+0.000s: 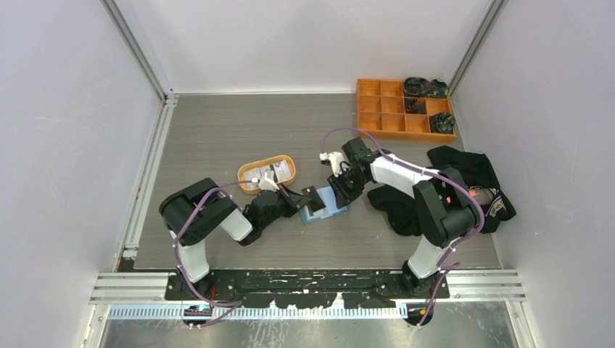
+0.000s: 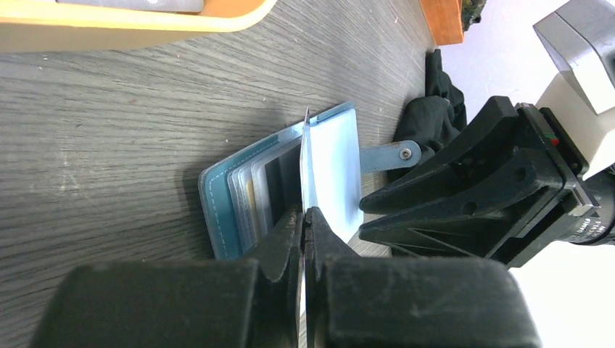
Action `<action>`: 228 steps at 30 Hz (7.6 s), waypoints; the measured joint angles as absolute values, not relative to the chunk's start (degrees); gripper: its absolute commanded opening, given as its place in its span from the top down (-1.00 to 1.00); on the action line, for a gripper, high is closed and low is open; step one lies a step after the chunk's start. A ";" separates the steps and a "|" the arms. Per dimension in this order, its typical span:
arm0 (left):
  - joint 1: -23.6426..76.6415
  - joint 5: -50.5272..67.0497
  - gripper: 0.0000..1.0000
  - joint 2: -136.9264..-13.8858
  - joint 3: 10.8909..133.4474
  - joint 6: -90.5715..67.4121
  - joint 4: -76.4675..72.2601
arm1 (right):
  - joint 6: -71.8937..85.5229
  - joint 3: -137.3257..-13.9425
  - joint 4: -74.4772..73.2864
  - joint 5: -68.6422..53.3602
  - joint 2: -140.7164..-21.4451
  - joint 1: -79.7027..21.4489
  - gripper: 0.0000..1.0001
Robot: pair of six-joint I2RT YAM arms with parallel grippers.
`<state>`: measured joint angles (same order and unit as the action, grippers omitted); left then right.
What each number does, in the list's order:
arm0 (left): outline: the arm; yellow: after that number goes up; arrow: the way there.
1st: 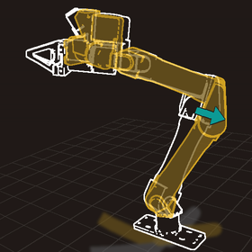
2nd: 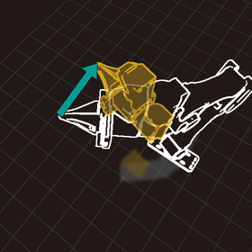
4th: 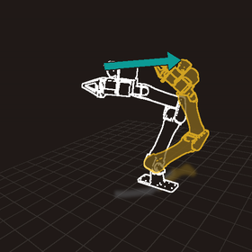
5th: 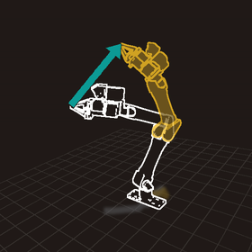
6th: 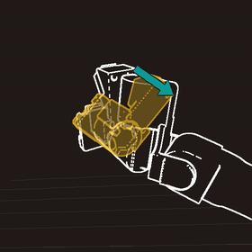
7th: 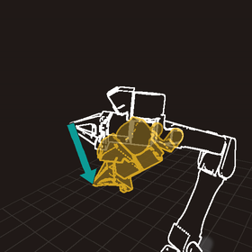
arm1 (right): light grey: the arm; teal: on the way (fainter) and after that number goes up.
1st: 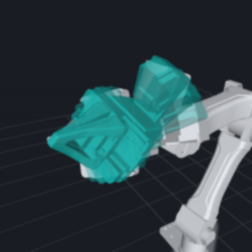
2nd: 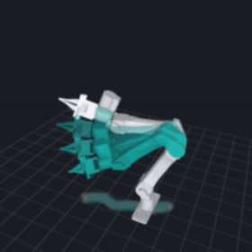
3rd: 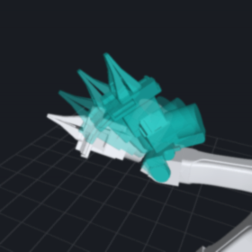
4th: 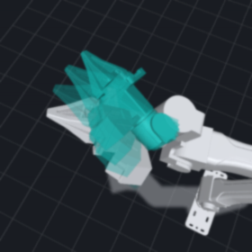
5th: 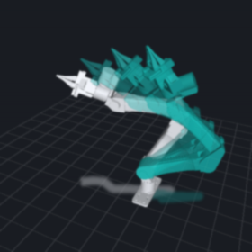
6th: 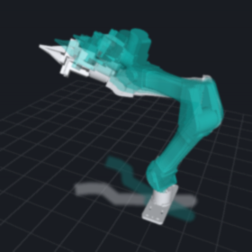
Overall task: Put the credit cards into the card holder
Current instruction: Insert the credit card into the card holder.
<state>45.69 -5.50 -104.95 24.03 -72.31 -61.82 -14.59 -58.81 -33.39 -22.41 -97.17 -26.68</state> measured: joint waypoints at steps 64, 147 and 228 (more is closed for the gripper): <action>49.12 -5.72 1.00 -104.22 30.72 -82.06 -47.75 | -0.67 -60.16 -27.03 -8.49 -99.74 -24.99 0.51; 45.98 4.89 0.60 -109.67 34.81 -80.16 -50.87 | -49.39 -35.86 4.29 -3.25 -85.36 -48.34 0.97; 44.16 -25.08 -0.99 -50.22 16.51 -14.02 -17.74 | -4.84 -64.73 -31.48 -45.17 -90.06 -15.53 -0.99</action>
